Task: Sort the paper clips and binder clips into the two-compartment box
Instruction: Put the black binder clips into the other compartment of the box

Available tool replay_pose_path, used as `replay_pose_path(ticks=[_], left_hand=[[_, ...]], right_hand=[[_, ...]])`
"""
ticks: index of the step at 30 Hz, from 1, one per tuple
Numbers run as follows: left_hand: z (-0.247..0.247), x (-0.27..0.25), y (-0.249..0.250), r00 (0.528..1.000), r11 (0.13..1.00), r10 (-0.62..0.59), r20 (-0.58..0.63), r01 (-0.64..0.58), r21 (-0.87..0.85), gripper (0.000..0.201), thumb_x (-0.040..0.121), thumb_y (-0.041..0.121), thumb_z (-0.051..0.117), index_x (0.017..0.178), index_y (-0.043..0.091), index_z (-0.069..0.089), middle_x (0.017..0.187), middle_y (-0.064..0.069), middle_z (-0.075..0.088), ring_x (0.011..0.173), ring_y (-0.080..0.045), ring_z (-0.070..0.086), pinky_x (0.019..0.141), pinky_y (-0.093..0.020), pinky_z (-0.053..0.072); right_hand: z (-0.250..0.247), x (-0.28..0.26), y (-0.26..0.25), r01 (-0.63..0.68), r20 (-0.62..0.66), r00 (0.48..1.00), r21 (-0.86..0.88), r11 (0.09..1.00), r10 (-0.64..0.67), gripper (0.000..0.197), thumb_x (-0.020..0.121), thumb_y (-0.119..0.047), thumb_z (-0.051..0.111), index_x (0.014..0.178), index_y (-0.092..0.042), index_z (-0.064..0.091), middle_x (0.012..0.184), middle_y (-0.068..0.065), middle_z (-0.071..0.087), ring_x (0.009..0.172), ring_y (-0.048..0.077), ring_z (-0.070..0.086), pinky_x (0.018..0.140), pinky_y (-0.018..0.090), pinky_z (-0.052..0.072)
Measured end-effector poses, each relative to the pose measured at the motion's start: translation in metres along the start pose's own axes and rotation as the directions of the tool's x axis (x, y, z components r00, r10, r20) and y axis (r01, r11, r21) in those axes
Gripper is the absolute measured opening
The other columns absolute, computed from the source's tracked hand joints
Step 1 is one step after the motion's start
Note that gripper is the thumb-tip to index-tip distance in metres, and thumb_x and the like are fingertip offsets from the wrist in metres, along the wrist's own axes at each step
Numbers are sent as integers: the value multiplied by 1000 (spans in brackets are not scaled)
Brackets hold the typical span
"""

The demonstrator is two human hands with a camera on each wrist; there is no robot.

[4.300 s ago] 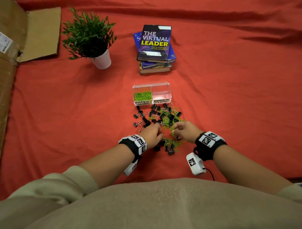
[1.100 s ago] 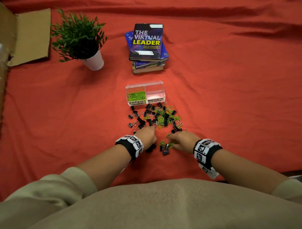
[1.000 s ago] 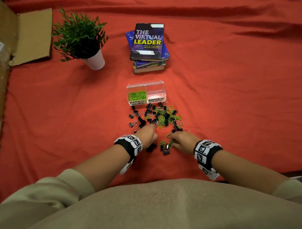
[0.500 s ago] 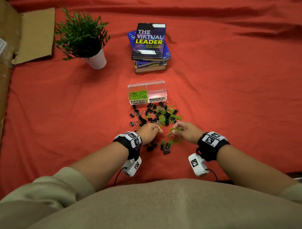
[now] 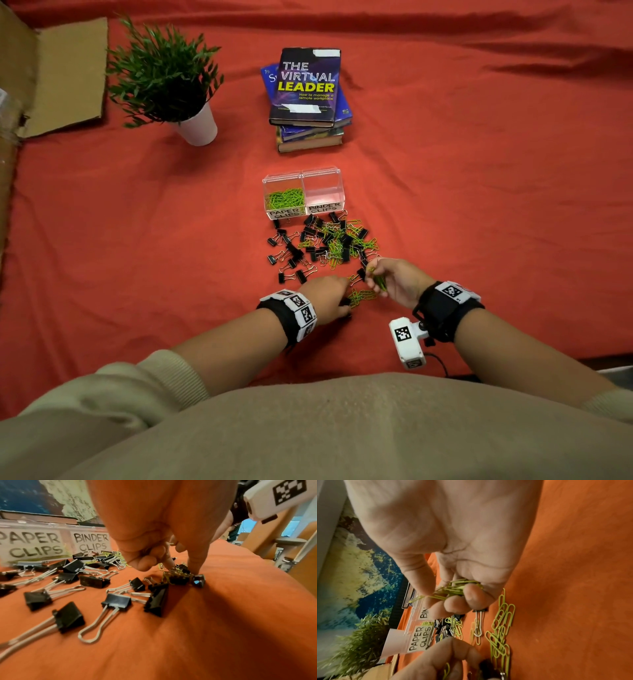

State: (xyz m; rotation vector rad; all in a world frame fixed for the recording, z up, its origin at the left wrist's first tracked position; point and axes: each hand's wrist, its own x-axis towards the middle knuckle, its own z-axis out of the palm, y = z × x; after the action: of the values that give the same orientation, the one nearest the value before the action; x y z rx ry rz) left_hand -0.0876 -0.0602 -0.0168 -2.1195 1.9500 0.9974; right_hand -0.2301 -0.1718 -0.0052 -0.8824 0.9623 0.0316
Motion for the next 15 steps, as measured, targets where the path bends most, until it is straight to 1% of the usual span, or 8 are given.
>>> replay_pose_path(ticks=[2,4,5,7,10,12,13,15], left_hand=[[1,-2,-4,1000,1000,3,-17,-4,-5,36,86,36,59,108,9,51,112,-11,60,104,-30,57,84,-39,48],[0,-7,-10,999,999,9,-48,-10,-33,35,85,36,58,106,9,52,109,-10,60,101,-29,57,82,-38,49],[-2,-10,-14,998,999,5,-56,-7,-40,34,84,36,57,105,10,52,107,-9,60,98,-28,57,80,-37,48],[-4,-16,-24,999,999,-9,-48,7,-43,32,83,36,57,103,12,53,104,-7,60,95,-26,57,77,-34,47],[-7,-25,-38,999,996,-51,-15,49,-74,27,80,32,58,100,15,53,100,-5,62,92,-25,59,75,-33,48],[-9,-26,-41,997,992,-71,-19,68,-104,25,78,33,59,97,18,53,98,-2,62,88,-23,59,74,-34,49],[-10,-26,-40,996,991,-81,-32,77,-112,25,78,35,59,96,18,53,96,-1,62,87,-22,58,73,-34,49],[-11,-23,-35,992,989,-105,-68,97,-110,25,80,37,59,95,18,53,96,0,61,88,-23,58,72,-33,48]], right_hand=[[0,1,1,-23,-6,1000,-37,999,23,23,89,-13,36,72,-13,51,55,0,52,43,9,44,39,20,29],[-1,2,3,-23,-30,999,-95,995,20,27,93,-25,44,70,-13,53,54,0,53,43,10,43,40,20,29],[-2,2,3,-9,-39,999,-125,992,4,27,93,-26,48,71,-12,54,53,0,54,42,10,44,39,20,29],[-5,2,4,20,-37,999,-183,983,-27,22,93,-18,51,75,-8,59,53,2,57,41,10,47,36,19,31],[-8,2,2,-1,-62,998,-332,943,-20,21,91,-5,47,81,-5,65,60,5,62,44,10,51,37,19,36],[-8,2,1,-29,-99,995,-486,873,-22,21,90,-8,50,74,-10,64,63,4,60,46,9,52,40,20,38],[-8,3,1,-29,-107,993,-581,814,-41,19,89,-12,55,71,-13,62,63,3,59,48,10,52,43,21,39],[-8,3,1,-13,-98,990,-772,636,-98,21,84,-23,66,66,-18,56,63,-1,59,54,10,53,53,24,42]])
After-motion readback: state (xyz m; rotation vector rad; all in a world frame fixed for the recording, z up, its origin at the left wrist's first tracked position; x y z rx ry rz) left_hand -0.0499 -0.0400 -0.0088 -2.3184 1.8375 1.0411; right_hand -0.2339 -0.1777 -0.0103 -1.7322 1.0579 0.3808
